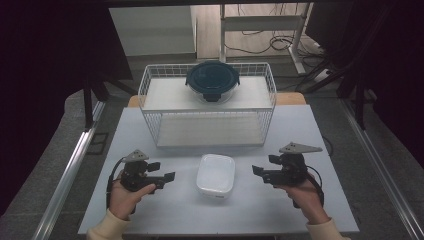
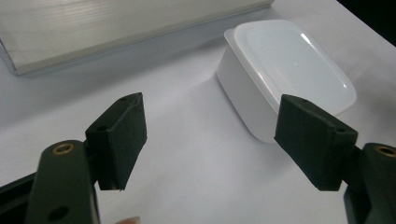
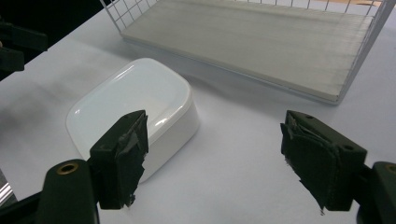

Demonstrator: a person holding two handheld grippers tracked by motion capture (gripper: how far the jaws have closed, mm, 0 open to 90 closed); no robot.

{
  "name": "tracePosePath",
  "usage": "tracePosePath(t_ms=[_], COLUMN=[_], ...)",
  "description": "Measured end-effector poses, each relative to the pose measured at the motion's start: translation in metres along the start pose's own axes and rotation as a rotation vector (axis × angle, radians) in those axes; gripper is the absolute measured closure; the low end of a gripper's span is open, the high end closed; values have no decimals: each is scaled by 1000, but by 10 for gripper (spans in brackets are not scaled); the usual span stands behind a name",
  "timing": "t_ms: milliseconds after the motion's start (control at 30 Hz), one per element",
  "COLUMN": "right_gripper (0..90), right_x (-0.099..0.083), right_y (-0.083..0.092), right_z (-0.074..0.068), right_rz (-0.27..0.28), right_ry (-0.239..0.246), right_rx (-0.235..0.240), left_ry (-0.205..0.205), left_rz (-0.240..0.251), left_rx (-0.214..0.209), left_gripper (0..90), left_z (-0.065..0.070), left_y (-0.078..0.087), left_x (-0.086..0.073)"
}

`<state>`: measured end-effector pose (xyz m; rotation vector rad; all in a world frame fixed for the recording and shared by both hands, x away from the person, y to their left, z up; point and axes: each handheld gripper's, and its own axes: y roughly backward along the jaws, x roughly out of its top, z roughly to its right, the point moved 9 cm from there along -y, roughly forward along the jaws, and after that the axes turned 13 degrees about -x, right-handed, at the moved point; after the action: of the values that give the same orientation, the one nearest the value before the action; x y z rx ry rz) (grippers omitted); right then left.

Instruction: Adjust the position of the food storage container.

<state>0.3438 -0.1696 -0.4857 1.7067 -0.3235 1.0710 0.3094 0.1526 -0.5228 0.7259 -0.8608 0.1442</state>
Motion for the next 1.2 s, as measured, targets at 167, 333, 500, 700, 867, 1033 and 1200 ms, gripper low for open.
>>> tracePosePath(t_ms=[167, 333, 500, 700, 867, 1033, 1200], right_gripper=[229, 229, 226, 223, 223, 223, 223], right_x=[-4, -6, -6, -6, -6, -7, -6], right_y=[4, 6, 4, 2, 3, 1, 2], right_z=[4, 8, 9, 13, 15, 16, 17], right_rz=[-3, -14, -14, -22, -21, -28, -28], right_ry=[-3, -20, -18, -18, -23, -22, -27], right_rx=[-13, -25, -24, -35, -38, -44, -46], left_ry=[1, 4, 1, -2, 5, 14, 12], left_rz=[-14, -49, -99, -154, -215, -245, -263], left_rx=[-9, -13, -16, -16, -67, -98, -123], left_gripper=[245, 278, 387, 578, 806, 897, 899], left_z=[1, 2, 3, 3, 7, 13, 19], left_y=[-7, -17, -29, -40, -53, -69, -76], left_x=[2, -3, -9, -14, -19, -21, -22])
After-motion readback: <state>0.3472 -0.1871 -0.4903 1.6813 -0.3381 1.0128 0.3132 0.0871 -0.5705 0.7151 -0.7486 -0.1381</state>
